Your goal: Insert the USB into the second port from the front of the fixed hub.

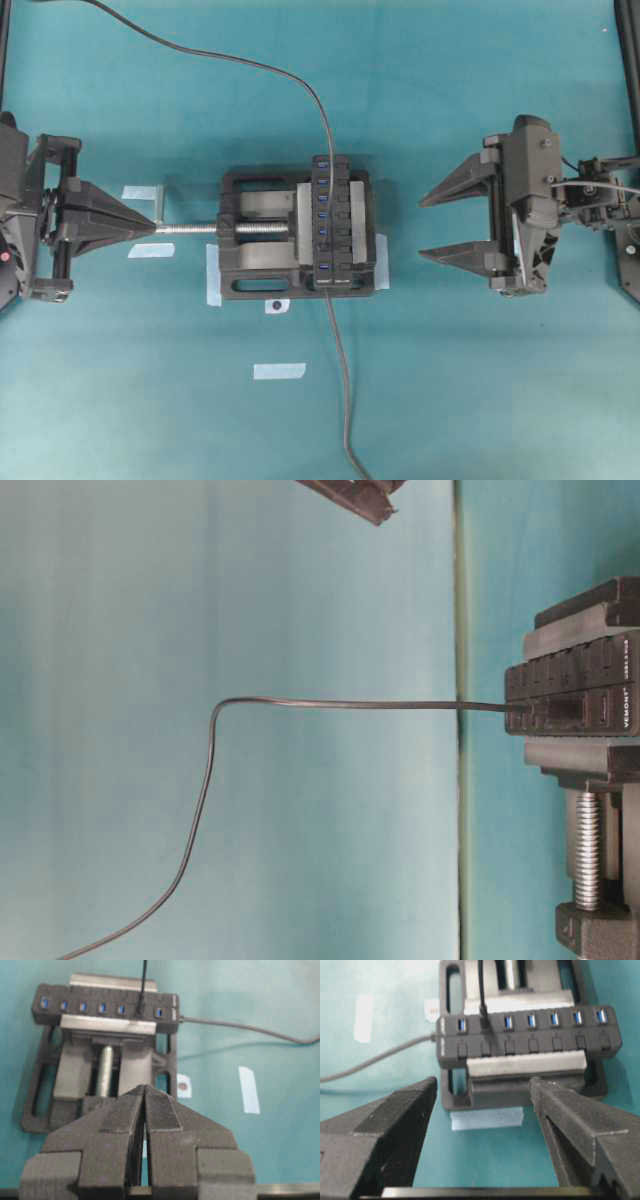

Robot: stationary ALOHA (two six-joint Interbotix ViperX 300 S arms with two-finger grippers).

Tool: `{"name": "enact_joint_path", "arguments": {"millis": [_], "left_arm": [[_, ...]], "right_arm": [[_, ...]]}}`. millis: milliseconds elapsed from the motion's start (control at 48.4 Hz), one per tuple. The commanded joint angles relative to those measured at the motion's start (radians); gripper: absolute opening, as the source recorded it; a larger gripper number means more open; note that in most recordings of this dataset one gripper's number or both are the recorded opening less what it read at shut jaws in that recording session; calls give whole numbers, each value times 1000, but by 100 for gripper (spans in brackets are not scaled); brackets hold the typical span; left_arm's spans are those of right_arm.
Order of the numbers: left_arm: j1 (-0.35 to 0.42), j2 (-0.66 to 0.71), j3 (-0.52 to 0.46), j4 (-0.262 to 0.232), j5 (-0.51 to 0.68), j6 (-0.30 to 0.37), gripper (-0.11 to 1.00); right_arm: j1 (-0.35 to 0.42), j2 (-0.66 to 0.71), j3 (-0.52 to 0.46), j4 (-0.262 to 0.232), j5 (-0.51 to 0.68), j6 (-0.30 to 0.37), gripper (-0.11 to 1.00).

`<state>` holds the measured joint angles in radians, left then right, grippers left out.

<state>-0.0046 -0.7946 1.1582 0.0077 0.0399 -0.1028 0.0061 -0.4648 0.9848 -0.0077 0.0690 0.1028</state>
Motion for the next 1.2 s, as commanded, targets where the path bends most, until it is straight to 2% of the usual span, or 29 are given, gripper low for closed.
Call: {"name": "enact_joint_path", "arguments": {"millis": [0, 931, 1179], "left_arm": [[-2, 0, -20, 2, -11, 2, 0], [-2, 0, -18, 2, -11, 3, 0], [0, 0, -18, 2, -11, 3, 0]], "right_arm": [[3, -9, -8, 2, -18, 8, 87], [3, -2, 5, 2, -29, 6, 87], [3, 15, 5, 2, -74, 6, 87]]}}
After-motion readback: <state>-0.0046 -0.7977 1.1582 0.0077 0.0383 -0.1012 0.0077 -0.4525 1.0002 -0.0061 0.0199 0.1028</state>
